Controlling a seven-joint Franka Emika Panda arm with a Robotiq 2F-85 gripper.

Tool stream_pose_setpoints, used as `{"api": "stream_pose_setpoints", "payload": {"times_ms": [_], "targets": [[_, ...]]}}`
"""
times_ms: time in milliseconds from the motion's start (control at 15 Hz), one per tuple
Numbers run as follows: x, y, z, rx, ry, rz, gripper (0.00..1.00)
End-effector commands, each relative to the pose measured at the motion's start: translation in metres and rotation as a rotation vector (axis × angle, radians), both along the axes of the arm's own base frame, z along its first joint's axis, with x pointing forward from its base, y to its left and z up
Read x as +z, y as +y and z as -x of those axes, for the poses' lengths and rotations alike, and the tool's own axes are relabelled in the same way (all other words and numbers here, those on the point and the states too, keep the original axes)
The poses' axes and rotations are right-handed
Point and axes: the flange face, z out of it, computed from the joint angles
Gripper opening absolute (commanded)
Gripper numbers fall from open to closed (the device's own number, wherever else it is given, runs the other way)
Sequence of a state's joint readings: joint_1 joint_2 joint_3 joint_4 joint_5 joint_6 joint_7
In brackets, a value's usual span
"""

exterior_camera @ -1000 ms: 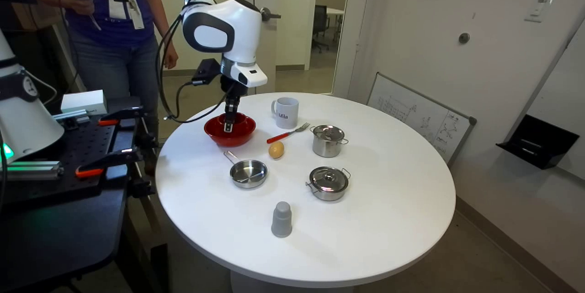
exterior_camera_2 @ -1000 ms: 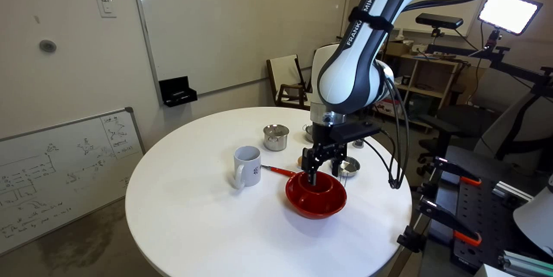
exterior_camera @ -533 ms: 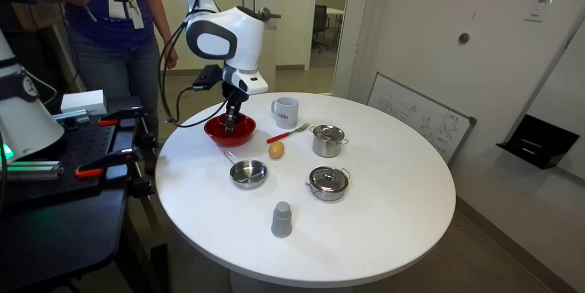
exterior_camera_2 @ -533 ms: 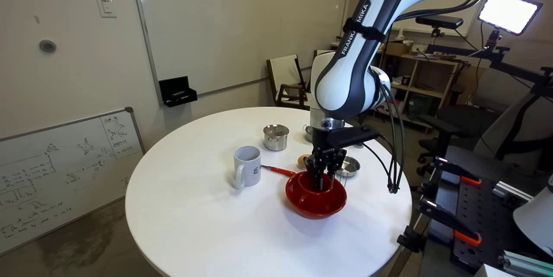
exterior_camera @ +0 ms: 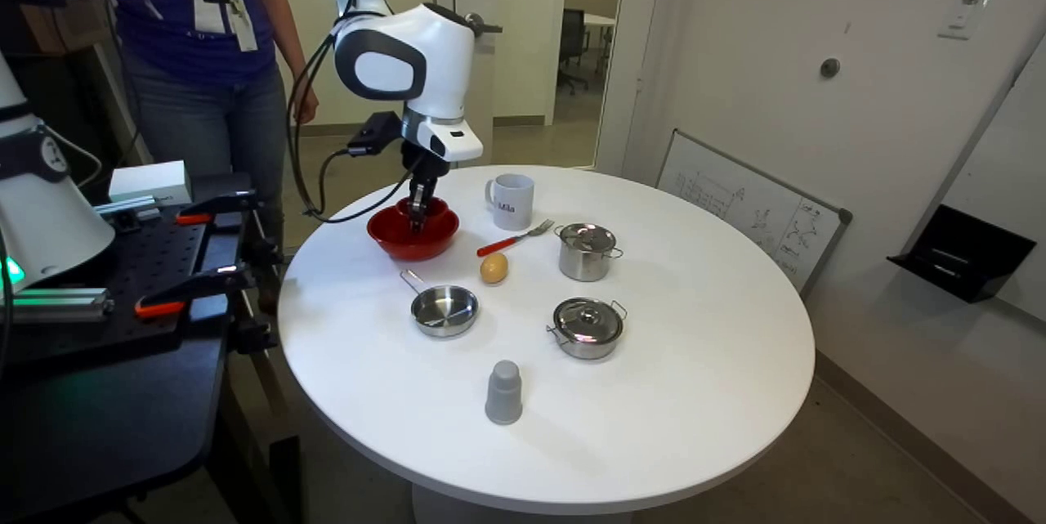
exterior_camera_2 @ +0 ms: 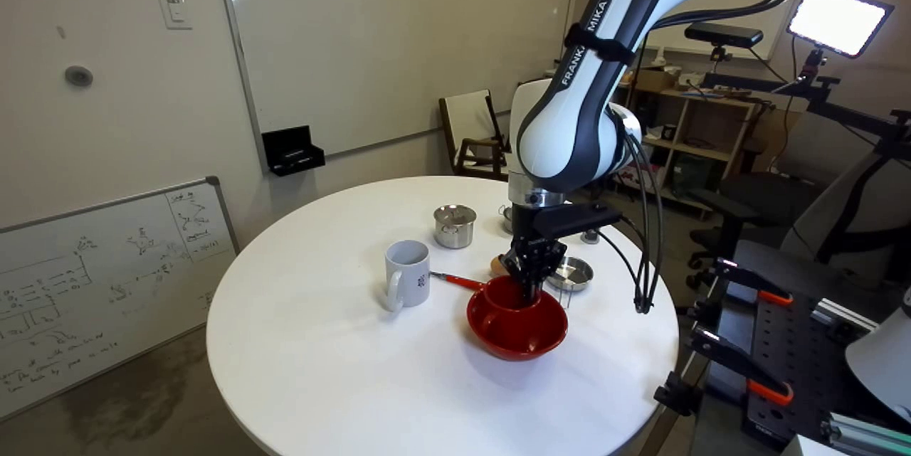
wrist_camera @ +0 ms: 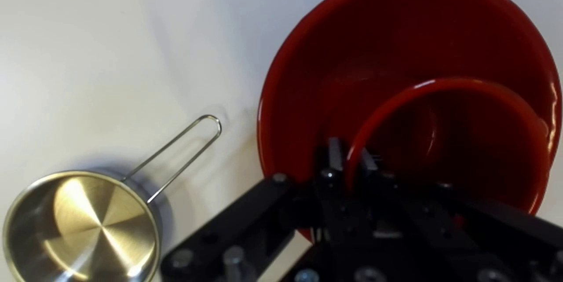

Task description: Pick the cup in the bowl and put it on the table

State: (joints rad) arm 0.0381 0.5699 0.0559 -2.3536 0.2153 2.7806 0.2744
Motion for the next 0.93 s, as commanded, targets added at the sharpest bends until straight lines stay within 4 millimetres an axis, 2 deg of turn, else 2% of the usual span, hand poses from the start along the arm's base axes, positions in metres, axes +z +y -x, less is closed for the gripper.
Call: {"api": "stream_pose_setpoints", "payload": {"times_ms": [0, 333, 467, 733, 867], "targets": [[0.018, 0.001, 0.0, -0.012, -0.036, 0.023, 0.02], [0.064, 0.0, -0.001, 0.027, -0.098, 0.096, 0.02], [0.08, 0.005, -0.01, 0.078, -0.123, 0.131, 0.02], [0.108, 0.026, -0.031, 0.208, -0.167, 0.163, 0.02], [0.113, 0.041, -0.04, 0.279, -0.171, 0.157, 0.02]]}}
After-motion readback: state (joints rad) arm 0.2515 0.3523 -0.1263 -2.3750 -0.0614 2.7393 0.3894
